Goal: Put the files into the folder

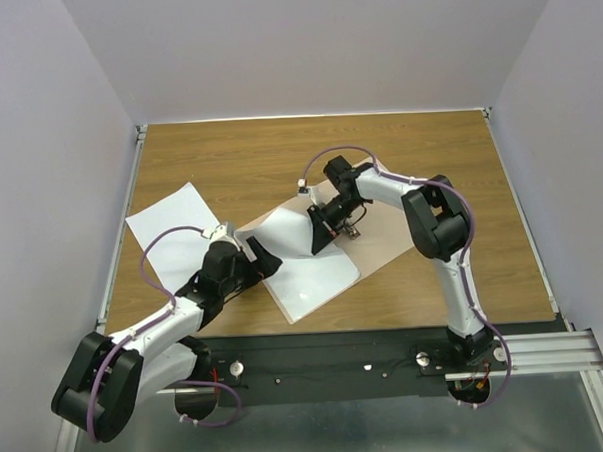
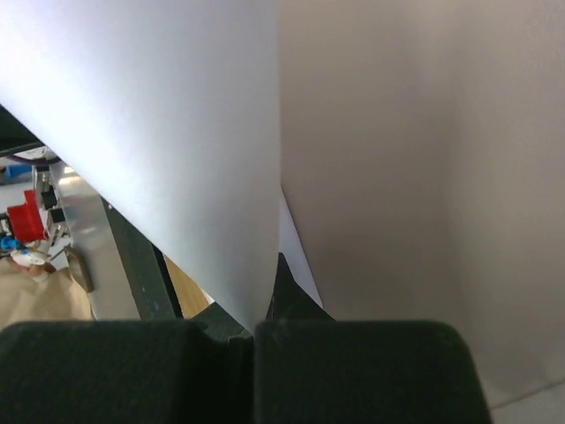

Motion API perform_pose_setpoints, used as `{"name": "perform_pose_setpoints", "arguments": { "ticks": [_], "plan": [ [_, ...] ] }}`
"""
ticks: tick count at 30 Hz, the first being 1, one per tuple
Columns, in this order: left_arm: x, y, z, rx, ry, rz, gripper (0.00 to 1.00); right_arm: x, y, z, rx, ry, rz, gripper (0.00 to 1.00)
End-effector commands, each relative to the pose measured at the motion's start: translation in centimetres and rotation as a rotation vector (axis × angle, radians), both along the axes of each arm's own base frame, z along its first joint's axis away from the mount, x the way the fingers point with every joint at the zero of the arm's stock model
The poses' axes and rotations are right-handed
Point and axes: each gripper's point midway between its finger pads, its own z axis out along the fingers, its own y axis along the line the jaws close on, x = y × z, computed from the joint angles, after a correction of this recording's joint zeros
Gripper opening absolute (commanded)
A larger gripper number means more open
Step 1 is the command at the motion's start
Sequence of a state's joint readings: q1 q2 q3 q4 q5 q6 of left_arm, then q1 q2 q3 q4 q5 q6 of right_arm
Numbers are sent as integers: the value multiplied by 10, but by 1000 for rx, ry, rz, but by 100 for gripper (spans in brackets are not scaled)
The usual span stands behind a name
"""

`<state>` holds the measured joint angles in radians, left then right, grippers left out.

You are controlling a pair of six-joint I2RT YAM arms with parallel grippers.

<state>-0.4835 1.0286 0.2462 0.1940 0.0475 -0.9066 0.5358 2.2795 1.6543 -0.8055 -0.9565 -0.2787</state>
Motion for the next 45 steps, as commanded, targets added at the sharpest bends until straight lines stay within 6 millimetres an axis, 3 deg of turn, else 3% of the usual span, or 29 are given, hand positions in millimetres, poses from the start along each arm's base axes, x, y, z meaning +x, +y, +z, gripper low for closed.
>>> {"name": "perform_pose_setpoints", "arguments": {
  "ticks": [1, 7, 25, 28, 29, 33, 37, 40, 42, 44, 45],
  "plan": [
    [-2, 8, -3, 11, 6, 39, 98, 13, -5, 9, -78, -87, -90, 1],
    [-2, 8, -2, 8, 2, 38, 98, 10, 0, 23, -27, -87, -98, 1],
    [-2, 7, 3, -12, -13, 37, 98, 8, 0, 20, -25, -77, -149, 1],
    [-2, 8, 4, -9, -14, 39, 98, 18, -4, 26, -62, -138, -184, 18],
    [-2, 8, 5, -7, -16, 41, 98, 22, -5, 28, -75, -156, -199, 31],
    [0, 9, 16, -4, -30, 44, 98, 41, -13, 41, -139, -258, -271, 51],
    [5, 21, 31, 30, -63, 102, 98, 64, -25, 72, -187, -395, -385, 75],
    [9, 25, 46, 34, -95, 125, 98, 81, -40, 82, -248, -493, -499, 98],
    [10, 27, 54, 38, -104, 138, 98, 98, -50, 106, -245, -593, -612, 100],
    [13, 28, 61, 37, -122, 144, 98, 98, -58, 118, -229, -639, -681, 100],
    [16, 27, 69, 31, -139, 146, 98, 107, -62, 125, -212, -673, -753, 100]
  ]
}}
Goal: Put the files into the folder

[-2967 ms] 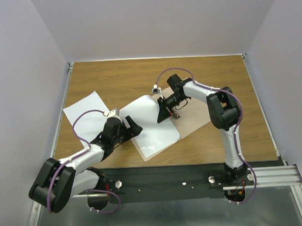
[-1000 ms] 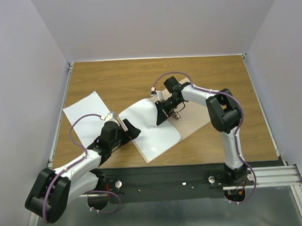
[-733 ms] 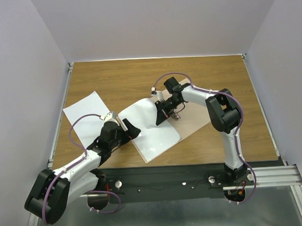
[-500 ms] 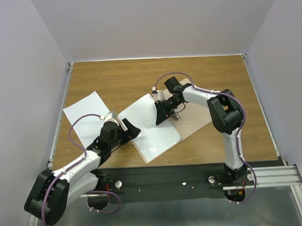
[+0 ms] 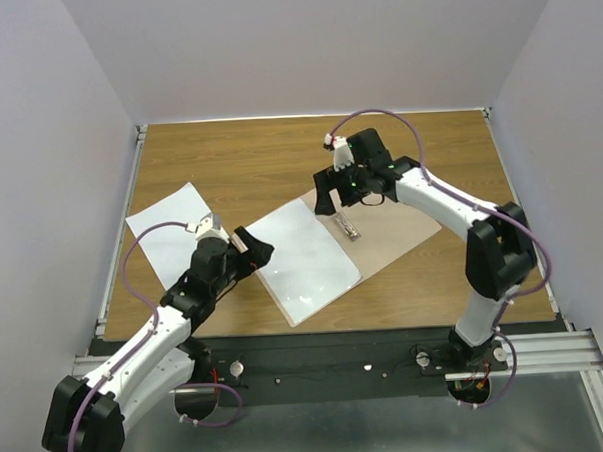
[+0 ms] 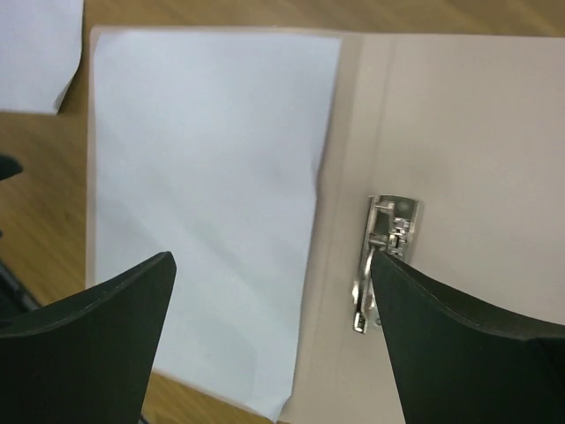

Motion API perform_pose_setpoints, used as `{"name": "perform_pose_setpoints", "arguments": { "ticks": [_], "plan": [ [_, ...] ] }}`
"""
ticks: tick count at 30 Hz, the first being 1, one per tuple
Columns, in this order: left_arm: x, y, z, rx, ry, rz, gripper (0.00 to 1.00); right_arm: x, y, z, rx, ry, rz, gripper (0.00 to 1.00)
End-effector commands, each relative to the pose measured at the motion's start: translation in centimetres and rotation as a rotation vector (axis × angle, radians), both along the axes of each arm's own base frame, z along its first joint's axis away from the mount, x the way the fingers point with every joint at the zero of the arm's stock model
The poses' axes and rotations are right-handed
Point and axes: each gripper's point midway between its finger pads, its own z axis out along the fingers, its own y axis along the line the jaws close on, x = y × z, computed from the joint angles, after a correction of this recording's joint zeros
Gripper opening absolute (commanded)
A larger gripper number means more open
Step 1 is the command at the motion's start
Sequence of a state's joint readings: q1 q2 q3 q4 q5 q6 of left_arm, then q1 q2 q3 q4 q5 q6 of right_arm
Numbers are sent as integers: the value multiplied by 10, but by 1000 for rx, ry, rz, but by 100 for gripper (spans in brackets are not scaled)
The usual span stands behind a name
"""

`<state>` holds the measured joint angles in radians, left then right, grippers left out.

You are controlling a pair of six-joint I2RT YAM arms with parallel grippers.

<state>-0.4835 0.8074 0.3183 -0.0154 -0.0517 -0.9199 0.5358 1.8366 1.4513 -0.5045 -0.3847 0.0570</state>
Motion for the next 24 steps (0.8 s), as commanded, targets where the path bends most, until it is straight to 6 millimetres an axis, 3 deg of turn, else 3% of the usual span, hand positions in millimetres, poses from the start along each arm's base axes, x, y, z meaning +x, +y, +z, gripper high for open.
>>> {"name": "perform_pose_setpoints", "arguments": {
  "ticks": [1, 2, 5, 9, 16, 20, 24],
  "plan": [
    [12, 10, 23, 33, -48, 54, 98, 36, -28, 36, 8, -236, -293, 100],
    [15, 8, 28, 34, -63, 50, 98, 39, -31, 40, 18, -254, -328, 100],
    [26, 4, 39, 46, -87, 41, 98, 41, -36, 27, 30, -224, -395, 100],
    [40, -1, 49, 73, -95, 36, 99, 45, -25, -6, 27, -132, -361, 100],
    [54, -18, 42, 63, -88, -11, 98, 54, -21, -44, -3, -47, -405, 100],
    [60, -24, 30, 72, -56, -31, 98, 44, -32, -70, -53, 0, -449, 100],
    [64, -28, 23, 80, -34, -41, 99, 27, -37, -82, -65, 40, -427, 100]
  ]
}}
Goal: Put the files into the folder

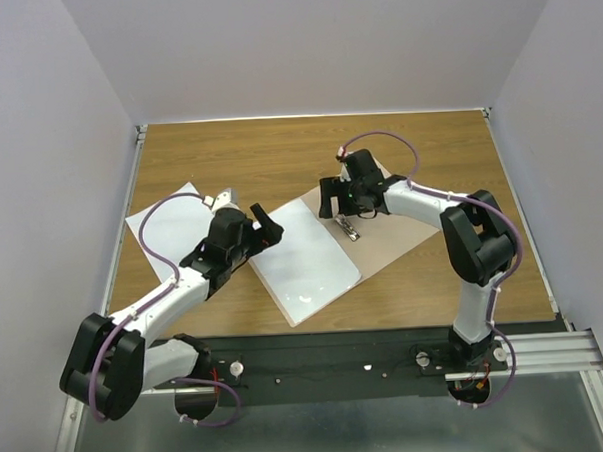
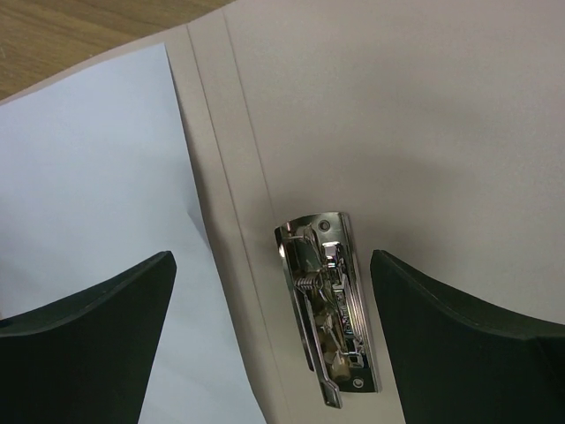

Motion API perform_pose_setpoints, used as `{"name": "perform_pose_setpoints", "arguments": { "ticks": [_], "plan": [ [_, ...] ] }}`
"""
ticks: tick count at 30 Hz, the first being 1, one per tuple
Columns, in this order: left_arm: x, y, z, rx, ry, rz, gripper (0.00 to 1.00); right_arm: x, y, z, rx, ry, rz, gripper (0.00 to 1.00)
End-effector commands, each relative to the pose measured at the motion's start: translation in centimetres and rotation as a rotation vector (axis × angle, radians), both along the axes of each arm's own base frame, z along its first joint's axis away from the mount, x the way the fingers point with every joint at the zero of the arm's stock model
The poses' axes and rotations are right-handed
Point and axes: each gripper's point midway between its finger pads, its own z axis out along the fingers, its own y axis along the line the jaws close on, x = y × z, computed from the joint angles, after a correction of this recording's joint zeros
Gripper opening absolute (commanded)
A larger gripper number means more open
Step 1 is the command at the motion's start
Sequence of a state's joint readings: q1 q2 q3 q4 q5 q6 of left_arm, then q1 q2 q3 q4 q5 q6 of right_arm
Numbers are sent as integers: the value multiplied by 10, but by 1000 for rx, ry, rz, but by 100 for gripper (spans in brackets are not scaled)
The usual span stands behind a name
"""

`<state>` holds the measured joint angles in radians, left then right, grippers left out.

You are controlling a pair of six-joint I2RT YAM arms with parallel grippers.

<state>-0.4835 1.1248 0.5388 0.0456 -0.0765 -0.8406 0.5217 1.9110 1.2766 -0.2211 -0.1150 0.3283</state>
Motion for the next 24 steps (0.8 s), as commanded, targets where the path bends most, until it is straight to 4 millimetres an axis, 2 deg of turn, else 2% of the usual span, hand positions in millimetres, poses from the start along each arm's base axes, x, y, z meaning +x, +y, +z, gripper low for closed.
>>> {"name": "perform_pose_setpoints", "arguments": {
  "ticks": [1, 10, 13, 18, 24],
  "plan": [
    [12, -10, 10, -17, -35, -33, 98, -12, -13, -15, -16, 36, -47, 100],
    [25, -21, 20, -23, -64, -61, 98, -50, -4, -21, 97, 143, -27, 98],
    [30, -24, 22, -30, -73, -65, 98, -55, 3, -8, 156, 132, -27, 97],
    [36, -30, 18, -24, -55, -79, 99, -71, 7, -1, 197, 138, -57, 97],
    [39, -50, 10, -33, -21, -157, 98, -95, 25, 8, 208, 108, -24, 97]
  ]
}}
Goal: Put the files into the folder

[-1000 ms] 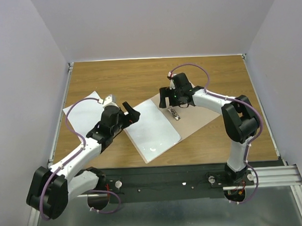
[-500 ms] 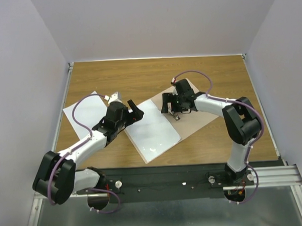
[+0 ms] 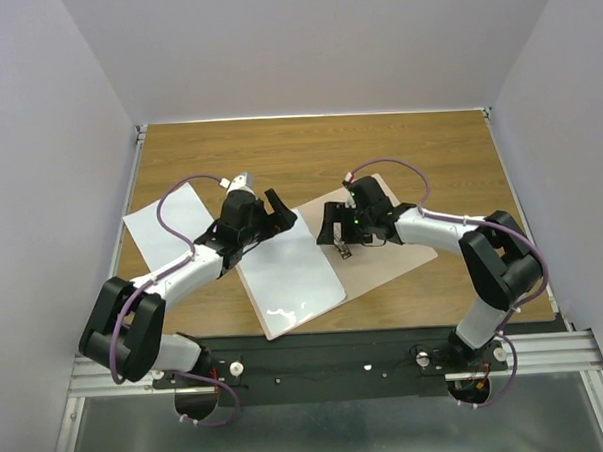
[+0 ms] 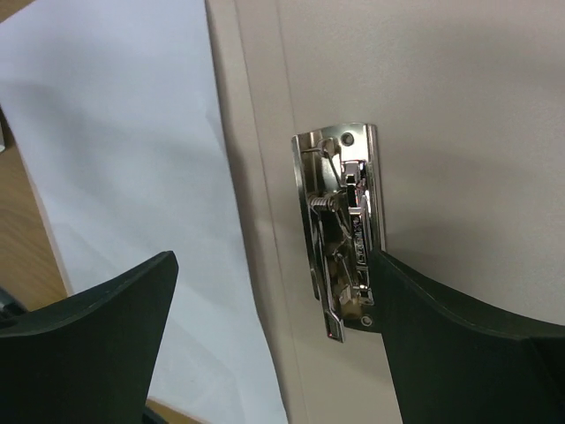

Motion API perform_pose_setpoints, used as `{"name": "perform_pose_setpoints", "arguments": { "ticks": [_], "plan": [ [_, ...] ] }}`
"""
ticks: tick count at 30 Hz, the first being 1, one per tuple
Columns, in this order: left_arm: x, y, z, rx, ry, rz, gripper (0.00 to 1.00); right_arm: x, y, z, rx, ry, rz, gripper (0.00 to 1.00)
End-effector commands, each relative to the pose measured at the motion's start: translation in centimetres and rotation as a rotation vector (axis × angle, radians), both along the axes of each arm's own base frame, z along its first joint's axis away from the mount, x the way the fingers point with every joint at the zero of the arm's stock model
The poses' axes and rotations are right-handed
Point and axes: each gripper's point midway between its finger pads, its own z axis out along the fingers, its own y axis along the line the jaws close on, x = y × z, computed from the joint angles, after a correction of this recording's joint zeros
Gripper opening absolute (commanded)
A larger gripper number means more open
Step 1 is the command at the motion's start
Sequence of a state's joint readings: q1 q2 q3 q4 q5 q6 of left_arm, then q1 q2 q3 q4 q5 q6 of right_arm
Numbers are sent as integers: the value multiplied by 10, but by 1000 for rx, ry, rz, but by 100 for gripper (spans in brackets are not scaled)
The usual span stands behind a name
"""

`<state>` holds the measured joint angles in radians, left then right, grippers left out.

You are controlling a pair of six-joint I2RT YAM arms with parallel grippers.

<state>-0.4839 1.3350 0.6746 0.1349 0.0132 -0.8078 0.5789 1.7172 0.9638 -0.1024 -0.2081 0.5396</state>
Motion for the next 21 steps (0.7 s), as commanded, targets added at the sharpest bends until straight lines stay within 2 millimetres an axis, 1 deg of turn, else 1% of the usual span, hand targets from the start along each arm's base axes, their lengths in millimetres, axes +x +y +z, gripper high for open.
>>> {"name": "perform_pose_setpoints", "arguments": {
  "ticks": [1, 3, 4, 5, 6, 7, 8, 9, 10, 11, 12, 13, 14, 15, 16, 17, 18, 19, 20, 21],
  "plan": [
    [7, -22, 8, -15, -22, -78, 98, -15, 19, 19, 54, -40, 16, 97],
    [8, -29, 4, -3, -12, -101, 98, -18, 19, 22, 60, -43, 9, 97],
    [9, -36, 8, -8, -20, -116, 98, -19, 16, 23, 56, -51, 1, 97],
    [9, -41, 3, -1, -6, -128, 98, -18, 14, 24, 52, -60, -10, 97],
    [9, -45, 3, 0, -5, -135, 98, -18, 11, 25, 46, -69, -24, 98],
    [12, -51, 8, 0, -19, -148, 98, -13, 4, 26, 21, -94, -58, 98],
    [11, -57, 1, 12, 2, -163, 98, -12, -2, 36, 24, -129, -82, 98],
    [11, -61, -2, 20, 9, -171, 98, -10, -7, 40, 14, -149, -106, 98],
    [16, -68, 6, 16, -4, -178, 98, -2, -17, 47, -6, -186, -173, 99],
    [13, -75, -6, 39, 30, -195, 98, -3, -25, 56, -6, -215, -209, 99],
    [13, -80, -8, 50, 38, -202, 98, -2, -32, 62, -10, -238, -241, 99],
    [19, -88, -2, 50, 27, -201, 98, 1, -44, 64, -32, -260, -300, 100],
    [19, -88, -17, 86, 68, -190, 98, 1, -51, 66, -40, -273, -333, 100],
    [17, -94, -21, 99, 85, -195, 98, -2, -60, 72, -38, -292, -367, 100],
    [22, -101, -17, 98, 84, -194, 95, -1, -70, 72, -57, -307, -418, 100],
    [22, -97, -35, 139, 132, -164, 91, -2, -77, 75, -62, -321, -441, 100],
    [23, -97, -39, 150, 145, -155, 82, -4, -83, 73, -74, -325, -462, 100],
    [26, -103, -38, 151, 148, -150, 77, -5, -91, 80, -74, -351, -492, 100],
    [25, -99, -50, 182, 182, -125, 73, -6, -94, 81, -76, -358, -503, 100],
    [25, -99, -54, 185, 199, -106, 68, -6, -97, 82, -78, -364, -514, 100]
  ]
}}
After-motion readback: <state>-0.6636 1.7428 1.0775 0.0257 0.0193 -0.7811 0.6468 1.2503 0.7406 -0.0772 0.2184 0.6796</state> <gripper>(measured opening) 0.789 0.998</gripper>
